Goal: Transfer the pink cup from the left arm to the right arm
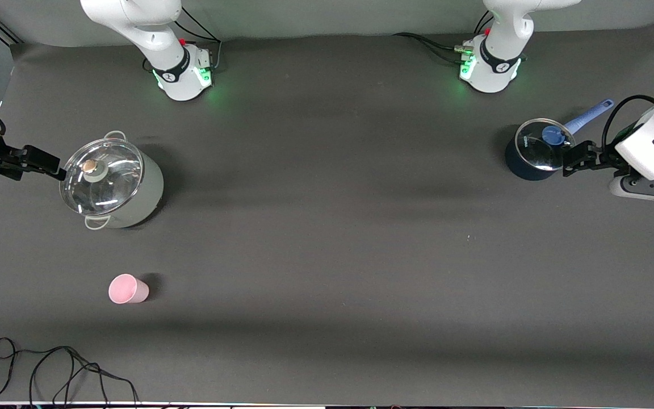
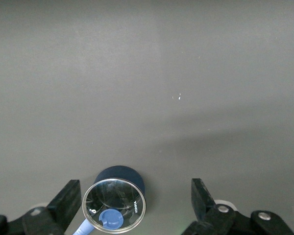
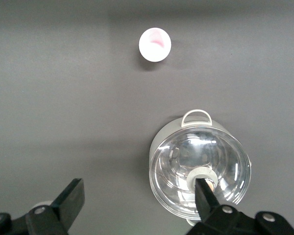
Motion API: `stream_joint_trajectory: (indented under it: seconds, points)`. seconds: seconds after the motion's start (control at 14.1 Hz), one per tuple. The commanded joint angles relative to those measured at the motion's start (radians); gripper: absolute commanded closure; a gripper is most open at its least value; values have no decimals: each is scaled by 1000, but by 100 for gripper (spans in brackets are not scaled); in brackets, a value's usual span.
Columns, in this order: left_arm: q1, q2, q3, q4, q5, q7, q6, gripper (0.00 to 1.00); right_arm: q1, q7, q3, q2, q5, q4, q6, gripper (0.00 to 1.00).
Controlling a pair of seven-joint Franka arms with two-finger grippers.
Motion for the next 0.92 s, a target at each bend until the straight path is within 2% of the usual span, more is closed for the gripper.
stream_joint_trajectory:
  seconds: [0.0, 0.43, 0.64, 0.85]
  points:
    - [-5, -5, 8, -2, -2, 12, -10, 0, -20, -28, 26, 4, -13, 21, -9, 0]
    - [-6, -5, 10, 1, 2, -1, -52, 0, -7, -200, 28, 2, -59, 14, -43, 0]
    - [-8, 9, 8, -4, 7, -3, -63, 0, -7, -197, 26, 1, -59, 14, -44, 0]
    - [-3, 6, 11, 21, 18, 12, -183, 0, -6, -195, 26, 1, -57, 14, -46, 0]
